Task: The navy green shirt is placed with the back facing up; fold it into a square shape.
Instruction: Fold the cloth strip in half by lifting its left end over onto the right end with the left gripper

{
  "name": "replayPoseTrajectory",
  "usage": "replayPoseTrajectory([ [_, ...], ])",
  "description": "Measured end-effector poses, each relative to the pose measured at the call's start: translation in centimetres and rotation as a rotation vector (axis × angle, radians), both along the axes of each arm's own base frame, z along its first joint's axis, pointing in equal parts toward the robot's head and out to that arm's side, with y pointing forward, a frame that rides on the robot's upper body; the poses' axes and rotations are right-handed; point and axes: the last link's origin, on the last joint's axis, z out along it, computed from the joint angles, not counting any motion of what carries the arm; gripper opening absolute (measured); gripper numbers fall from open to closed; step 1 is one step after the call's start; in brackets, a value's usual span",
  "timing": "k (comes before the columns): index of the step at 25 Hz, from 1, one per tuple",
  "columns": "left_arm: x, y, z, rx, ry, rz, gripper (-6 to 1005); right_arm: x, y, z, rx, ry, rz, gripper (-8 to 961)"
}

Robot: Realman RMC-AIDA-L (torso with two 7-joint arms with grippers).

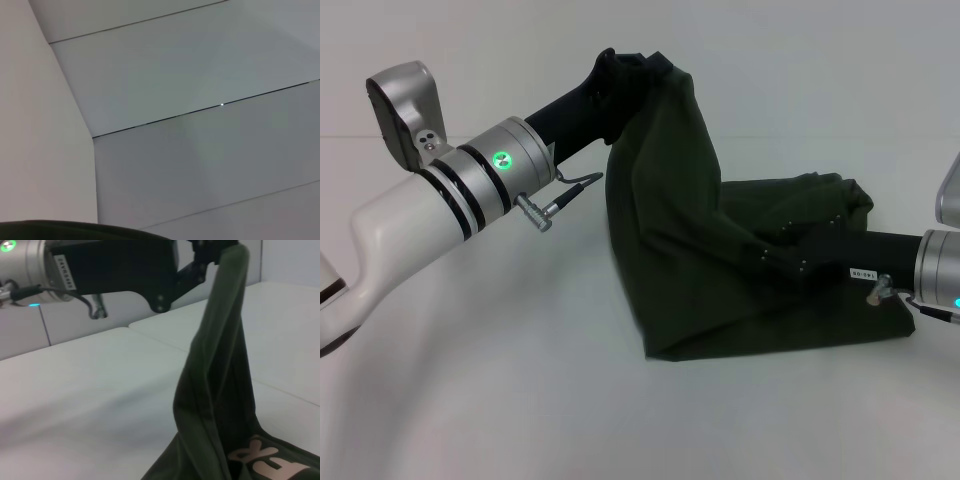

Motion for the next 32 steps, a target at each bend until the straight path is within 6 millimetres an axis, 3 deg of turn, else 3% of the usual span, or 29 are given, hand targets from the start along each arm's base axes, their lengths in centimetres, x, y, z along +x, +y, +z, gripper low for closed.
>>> replayPoseTrajectory([
  [9, 0.0, -0.1, 0.0, 0.001, 0.0, -0.004, 36, 0.8, -0.2, 1.0, 0.022, 0.077, -0.097, 243],
  [14, 0.0, -0.1, -0.1, -0.001, -0.01, 0.003, 36, 1.8, -1.3, 2.0, 0.035, 0.166, -0.152, 20],
  [26, 0.7, -0.3, -1.3, 0.002, -0.011, -0.012, 46, 3.6, -3.3, 2.7, 0.044, 0.289, -0.245, 12],
  [32, 1.4, -0.6, -2.5, -0.01, -0.013, -0.012, 169, 4.2, -4.1, 2.9, 0.056, 0.332, -0.27, 13],
])
